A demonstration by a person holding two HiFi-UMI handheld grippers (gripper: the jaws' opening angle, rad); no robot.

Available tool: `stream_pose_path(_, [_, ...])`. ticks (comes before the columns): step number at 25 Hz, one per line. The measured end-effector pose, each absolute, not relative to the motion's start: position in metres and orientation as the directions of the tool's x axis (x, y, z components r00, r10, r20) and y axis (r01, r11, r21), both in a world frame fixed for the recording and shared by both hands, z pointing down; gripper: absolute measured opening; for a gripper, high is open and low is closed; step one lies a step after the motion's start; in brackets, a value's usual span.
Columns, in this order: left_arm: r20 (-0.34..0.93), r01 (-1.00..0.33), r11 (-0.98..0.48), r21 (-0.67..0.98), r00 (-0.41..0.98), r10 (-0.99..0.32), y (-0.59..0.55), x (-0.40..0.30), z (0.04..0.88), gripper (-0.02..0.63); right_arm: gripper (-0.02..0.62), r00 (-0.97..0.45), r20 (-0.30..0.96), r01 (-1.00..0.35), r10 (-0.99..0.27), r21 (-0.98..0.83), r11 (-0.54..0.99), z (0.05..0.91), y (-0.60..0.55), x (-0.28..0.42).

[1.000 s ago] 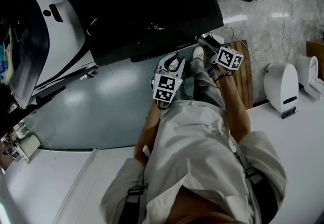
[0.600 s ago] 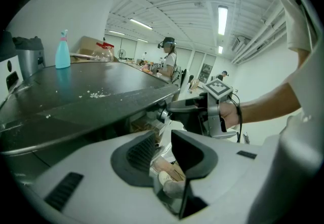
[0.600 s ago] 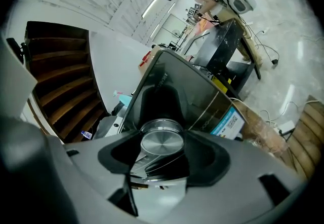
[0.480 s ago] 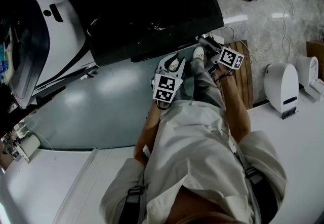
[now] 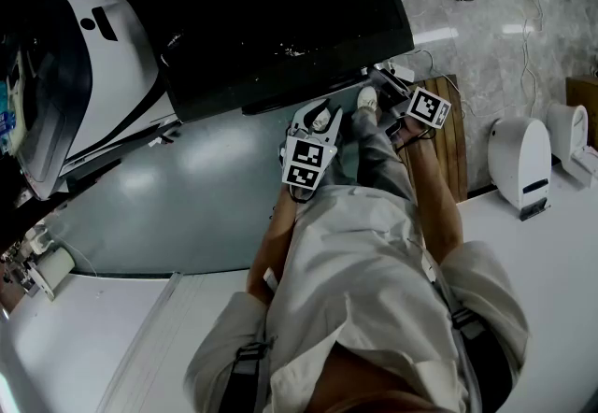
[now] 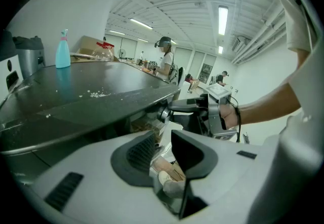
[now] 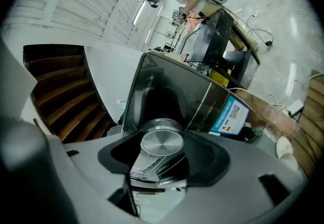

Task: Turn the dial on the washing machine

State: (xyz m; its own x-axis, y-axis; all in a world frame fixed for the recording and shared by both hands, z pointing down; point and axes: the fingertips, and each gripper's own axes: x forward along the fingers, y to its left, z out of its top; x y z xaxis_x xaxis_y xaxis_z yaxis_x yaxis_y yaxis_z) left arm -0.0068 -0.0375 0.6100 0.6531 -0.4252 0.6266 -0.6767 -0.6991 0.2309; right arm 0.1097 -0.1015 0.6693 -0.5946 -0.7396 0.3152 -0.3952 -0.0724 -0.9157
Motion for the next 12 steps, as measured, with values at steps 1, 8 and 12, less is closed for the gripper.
stream_pose_path(1, [0.626, -0.676, -0.699, 0.231, 0.654, -0.425, -0.0373, -0.0067, 0.6099, 0.106, 0.267, -0.595, 0.31, -0.386, -0.741, -0.92, -0.075, 0.6696, -0.1013, 0.1099])
stream_pose_path(8, [0.628, -0.676, -0.7, 0.231, 0.653, -0.423, -0.0379, -0.0072, 0.6103, 0.106, 0.267, -0.594, 0.282, -0.334, -0.754, -0.939, -0.088, 0.6712, -0.1014, 0.1113])
stream_pose_path(12, [0.628, -0.676, -0.699, 0.231, 0.653, -0.424, -0.039, -0.0073, 0.6105, 0.106, 0.267, -0.595, 0.266, -0.302, -0.759, -0.948, -0.096, 0.6702, -0.102, 0.1108])
